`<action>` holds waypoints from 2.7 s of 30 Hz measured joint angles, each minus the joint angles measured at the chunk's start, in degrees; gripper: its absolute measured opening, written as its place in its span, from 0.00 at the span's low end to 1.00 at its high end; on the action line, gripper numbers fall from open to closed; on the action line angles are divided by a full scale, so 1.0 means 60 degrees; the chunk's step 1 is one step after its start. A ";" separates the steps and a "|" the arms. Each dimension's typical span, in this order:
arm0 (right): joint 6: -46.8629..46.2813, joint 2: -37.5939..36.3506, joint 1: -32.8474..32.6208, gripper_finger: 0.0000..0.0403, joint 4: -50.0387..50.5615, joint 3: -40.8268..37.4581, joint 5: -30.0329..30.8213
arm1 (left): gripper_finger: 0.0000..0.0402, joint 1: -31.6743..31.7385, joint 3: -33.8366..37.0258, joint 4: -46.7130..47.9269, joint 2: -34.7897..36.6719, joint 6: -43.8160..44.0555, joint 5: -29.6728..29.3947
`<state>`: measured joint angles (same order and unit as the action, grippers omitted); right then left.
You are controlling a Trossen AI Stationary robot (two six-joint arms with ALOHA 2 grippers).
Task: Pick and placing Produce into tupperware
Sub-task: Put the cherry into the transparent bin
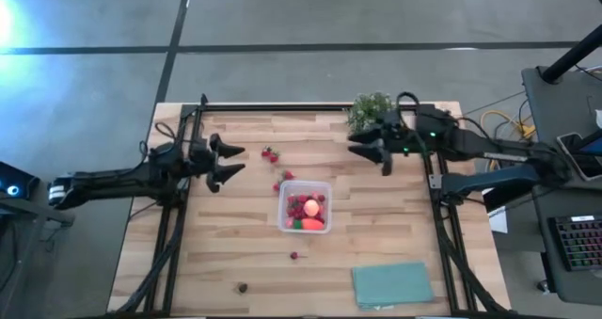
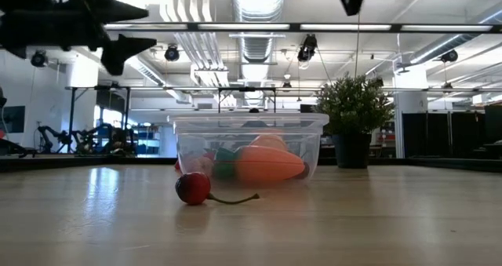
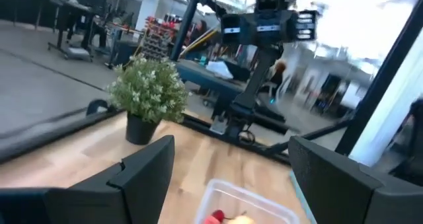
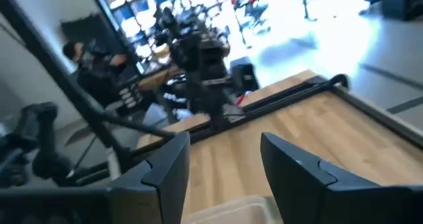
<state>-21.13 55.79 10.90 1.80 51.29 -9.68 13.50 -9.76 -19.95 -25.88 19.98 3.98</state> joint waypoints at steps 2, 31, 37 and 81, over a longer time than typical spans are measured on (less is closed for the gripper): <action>0.0024 -0.0555 0.0180 0.44 -0.0482 -0.0784 0.0009 | 0.70 0.0000 -0.0540 0.0004 -0.0586 -0.0825 0.0086; 0.0386 -0.7239 0.1151 0.44 -0.3572 -0.7248 -0.0210 | 0.70 0.0201 -0.6523 0.8837 -0.5116 -0.2289 0.1847; 0.0515 -0.8595 0.1172 0.44 -0.3409 -0.8135 -0.0210 | 0.70 -0.0360 -0.6902 0.8914 -0.5071 -0.2554 0.3249; -0.1450 -0.8631 0.1172 0.44 -0.1832 -0.8393 0.0125 | 0.70 -0.7858 -0.7365 0.5827 -0.7539 0.1863 0.0158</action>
<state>-29.82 4.01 17.93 -9.19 0.93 -8.93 -33.65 -53.95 15.01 -71.11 31.16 4.93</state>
